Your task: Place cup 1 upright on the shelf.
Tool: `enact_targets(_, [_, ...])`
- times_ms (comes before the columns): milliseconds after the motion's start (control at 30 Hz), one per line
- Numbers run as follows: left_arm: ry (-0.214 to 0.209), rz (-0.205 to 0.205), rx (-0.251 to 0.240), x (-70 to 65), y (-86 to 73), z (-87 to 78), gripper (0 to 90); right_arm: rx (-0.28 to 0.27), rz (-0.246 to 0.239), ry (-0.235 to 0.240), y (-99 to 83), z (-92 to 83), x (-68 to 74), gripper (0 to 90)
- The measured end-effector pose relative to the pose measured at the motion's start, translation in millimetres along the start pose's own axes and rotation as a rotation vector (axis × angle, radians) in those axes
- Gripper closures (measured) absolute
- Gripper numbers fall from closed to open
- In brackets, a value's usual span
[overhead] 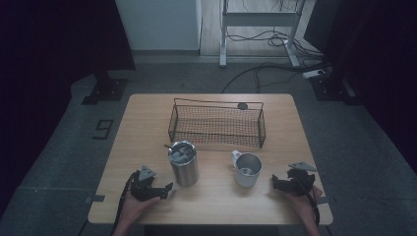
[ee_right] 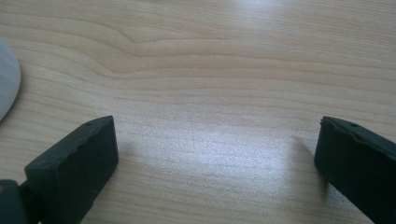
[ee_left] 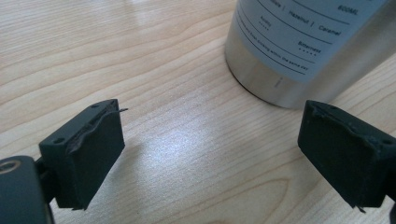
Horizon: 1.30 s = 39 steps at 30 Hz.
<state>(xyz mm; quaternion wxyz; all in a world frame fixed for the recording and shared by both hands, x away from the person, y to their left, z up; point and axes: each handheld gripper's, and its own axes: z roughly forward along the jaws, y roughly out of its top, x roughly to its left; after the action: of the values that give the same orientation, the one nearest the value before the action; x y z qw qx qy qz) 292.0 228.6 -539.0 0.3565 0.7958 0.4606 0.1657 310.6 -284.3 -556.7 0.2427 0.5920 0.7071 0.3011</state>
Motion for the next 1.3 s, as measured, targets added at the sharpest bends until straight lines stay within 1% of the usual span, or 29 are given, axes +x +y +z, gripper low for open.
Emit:
enact_targets(133, [0.003, -0.002, -0.015, 0.4, 0.8, -4.6, 7.0, -0.003, -0.005, 0.003, -0.8, -0.9, -0.5, 0.5])
enact_targets(300, [0.007, -0.027, -0.064, 4.0, 2.7, -13.3, 7.5, -0.008, -0.005, 0.004, -1.8, -2.0, -1.0, 1.5])
enact_targets(433, [0.005, -0.029, -0.074, 6.8, 3.6, -17.1, 7.5, -0.008, -0.004, 0.004, -1.8, -2.1, -1.0, 1.6])
enact_targets(567, [0.002, -0.028, -0.077, 6.7, 4.1, -17.5, 7.4, -0.009, -0.003, 0.003, -1.7, -2.0, -1.1, 1.9])
enact_targets(767, [-0.007, -0.016, -0.101, 0.8, 7.8, -23.1, 7.5, -0.010, 0.006, -0.002, -1.8, -2.2, -1.2, 2.0])
enact_targets(1000, [-0.031, 0.011, -0.141, -8.2, 16.1, -37.5, 7.4, -0.010, 0.006, -0.003, -1.8, -2.2, -1.2, 2.2])
enact_targets(1067, [-0.040, 0.011, -0.155, -10.4, 17.9, -41.2, 7.4, -0.010, 0.007, -0.004, -1.9, -2.3, -1.2, 2.4])
enact_targets(1300, [-0.061, 0.027, -0.165, -18.2, 23.3, -49.9, 8.3, -0.011, 0.009, -0.006, -2.0, -2.5, -1.2, 3.1])
